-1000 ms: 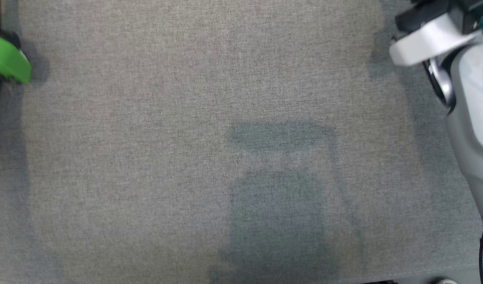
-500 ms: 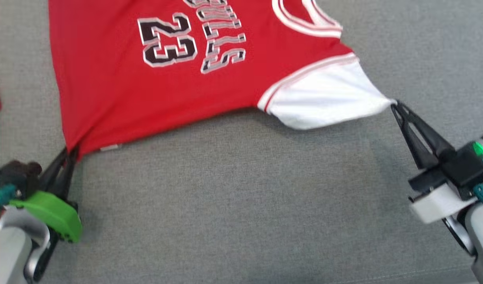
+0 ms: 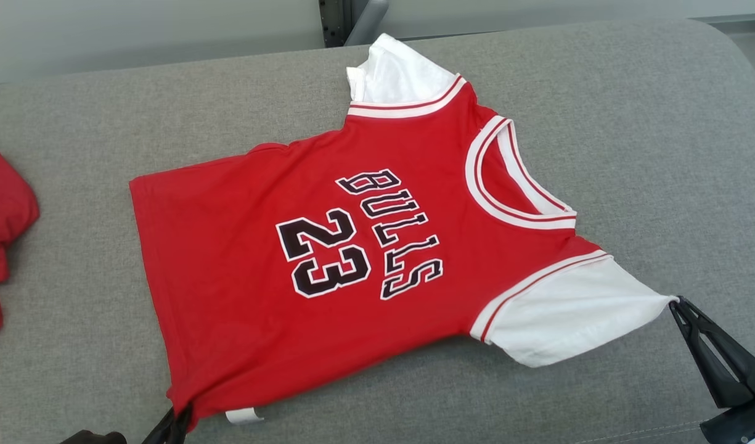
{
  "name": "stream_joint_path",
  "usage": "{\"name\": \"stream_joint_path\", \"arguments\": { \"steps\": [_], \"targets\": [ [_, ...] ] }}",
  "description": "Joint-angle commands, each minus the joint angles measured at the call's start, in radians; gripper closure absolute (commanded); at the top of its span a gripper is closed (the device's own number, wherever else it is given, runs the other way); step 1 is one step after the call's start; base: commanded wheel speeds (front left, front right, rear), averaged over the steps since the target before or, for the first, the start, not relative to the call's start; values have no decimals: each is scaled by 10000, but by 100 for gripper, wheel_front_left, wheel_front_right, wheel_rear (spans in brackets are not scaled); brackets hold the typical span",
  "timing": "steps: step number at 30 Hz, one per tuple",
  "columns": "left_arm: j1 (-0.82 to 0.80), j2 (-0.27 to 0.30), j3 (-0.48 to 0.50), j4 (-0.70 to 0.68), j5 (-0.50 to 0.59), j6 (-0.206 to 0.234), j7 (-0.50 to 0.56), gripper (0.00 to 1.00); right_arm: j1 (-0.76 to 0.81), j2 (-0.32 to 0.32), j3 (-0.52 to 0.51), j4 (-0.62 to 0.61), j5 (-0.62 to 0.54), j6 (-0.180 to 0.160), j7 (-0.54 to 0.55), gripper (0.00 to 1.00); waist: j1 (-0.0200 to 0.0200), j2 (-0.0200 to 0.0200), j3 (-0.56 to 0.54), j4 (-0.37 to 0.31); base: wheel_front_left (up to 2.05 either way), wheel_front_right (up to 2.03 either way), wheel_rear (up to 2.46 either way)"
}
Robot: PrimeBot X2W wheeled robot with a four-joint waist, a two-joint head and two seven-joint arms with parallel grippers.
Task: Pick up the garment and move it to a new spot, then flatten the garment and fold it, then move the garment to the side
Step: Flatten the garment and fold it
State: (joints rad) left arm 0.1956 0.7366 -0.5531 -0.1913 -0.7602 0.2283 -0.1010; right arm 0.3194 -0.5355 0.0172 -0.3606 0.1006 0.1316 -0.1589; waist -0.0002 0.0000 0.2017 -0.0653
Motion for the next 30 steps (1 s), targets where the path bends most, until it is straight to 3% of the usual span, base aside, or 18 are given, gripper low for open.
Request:
{"name": "stream_joint_path", "arguments": {
  "steps": [1,9,16,30],
  "targets": [
    [177,242,157,-437,-86,223,92,100,57,60,-183,-278,58,-17,58,100,2,0,243,-66,0,0,0],
    [-557,849,316,-1230,-95,182,949,100,-1340,-205,655,-39,475,-17,712,100,2,0,908,-37,0,0,0],
    [-1995,1357,557,-1221,-178,-346,1939,100,-3870,-819,1758,1255,1056,-17,1361,100,2,0,1490,213,0,0,0],
    [-3843,1066,265,-32,-537,-1022,3390,100,-7255,-1012,3515,4085,1669,-17,1346,100,2,0,1764,535,0,0,0]
  ]
}}
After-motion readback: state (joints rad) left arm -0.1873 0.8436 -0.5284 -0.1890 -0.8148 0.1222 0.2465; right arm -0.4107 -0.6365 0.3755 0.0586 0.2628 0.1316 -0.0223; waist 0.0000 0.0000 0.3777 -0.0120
